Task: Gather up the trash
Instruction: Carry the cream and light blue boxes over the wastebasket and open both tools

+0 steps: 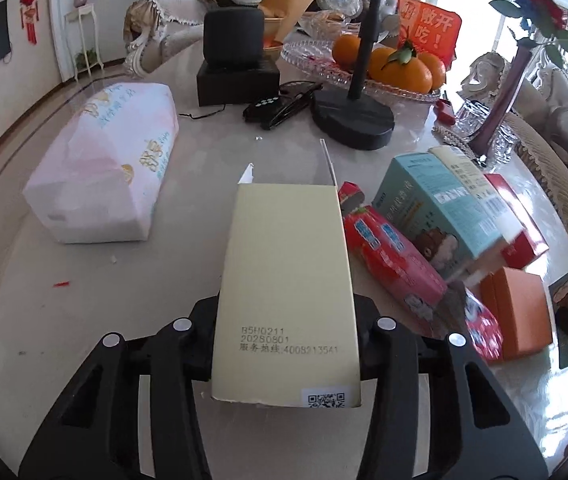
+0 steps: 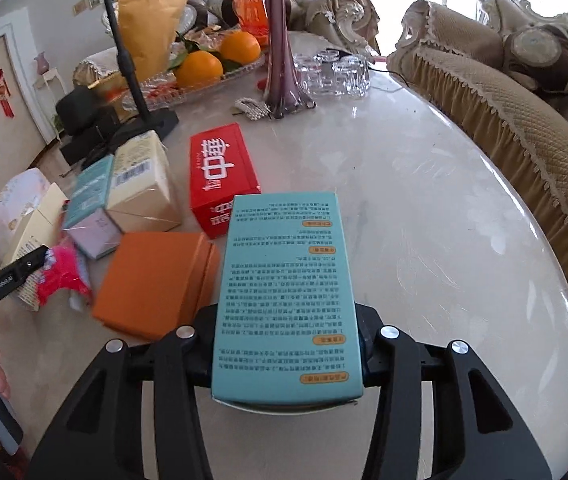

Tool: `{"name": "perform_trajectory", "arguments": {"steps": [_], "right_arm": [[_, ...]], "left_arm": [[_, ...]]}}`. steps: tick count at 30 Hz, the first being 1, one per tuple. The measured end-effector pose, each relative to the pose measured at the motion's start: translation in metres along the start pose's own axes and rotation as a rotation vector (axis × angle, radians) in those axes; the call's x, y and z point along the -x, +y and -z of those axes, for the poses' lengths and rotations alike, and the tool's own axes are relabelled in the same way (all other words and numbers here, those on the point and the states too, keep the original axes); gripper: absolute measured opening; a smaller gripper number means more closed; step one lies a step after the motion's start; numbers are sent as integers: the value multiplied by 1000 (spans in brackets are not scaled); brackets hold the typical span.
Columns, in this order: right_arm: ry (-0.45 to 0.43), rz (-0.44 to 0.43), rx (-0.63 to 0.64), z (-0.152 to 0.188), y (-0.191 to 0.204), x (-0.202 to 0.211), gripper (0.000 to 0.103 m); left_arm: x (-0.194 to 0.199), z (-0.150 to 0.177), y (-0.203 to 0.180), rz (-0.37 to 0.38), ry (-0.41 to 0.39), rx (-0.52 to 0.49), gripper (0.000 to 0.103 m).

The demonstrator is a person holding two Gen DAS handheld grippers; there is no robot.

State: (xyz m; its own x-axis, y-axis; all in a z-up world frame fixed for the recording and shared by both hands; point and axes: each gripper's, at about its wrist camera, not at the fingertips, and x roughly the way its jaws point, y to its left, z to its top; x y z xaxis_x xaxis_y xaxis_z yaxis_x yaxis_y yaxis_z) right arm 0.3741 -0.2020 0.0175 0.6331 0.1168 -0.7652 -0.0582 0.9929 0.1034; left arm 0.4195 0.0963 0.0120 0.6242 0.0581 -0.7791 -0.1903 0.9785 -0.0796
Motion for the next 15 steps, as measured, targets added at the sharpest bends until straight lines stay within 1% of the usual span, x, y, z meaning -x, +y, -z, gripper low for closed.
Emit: {"name": "perform_trajectory", "arguments": {"steps": [3, 5, 8, 12, 15], "right_arm": [[-24, -11, -4, 6, 0, 18, 45], [-34, -36, -1, 14, 1, 36, 45], [-57, -59, 13, 29, 3, 63, 45], [-93, -106, 34, 55, 6, 105, 45], [-125, -143, 60, 91, 10, 143, 45]], "left_arm": [[24, 7, 1, 12, -28, -4, 46], [44, 14, 0, 29, -47, -10, 46], [80, 32, -3, 56, -80, -32, 46], [135, 70, -12, 120, -121, -86, 46], [175, 107, -17, 161, -141, -133, 46]]}}
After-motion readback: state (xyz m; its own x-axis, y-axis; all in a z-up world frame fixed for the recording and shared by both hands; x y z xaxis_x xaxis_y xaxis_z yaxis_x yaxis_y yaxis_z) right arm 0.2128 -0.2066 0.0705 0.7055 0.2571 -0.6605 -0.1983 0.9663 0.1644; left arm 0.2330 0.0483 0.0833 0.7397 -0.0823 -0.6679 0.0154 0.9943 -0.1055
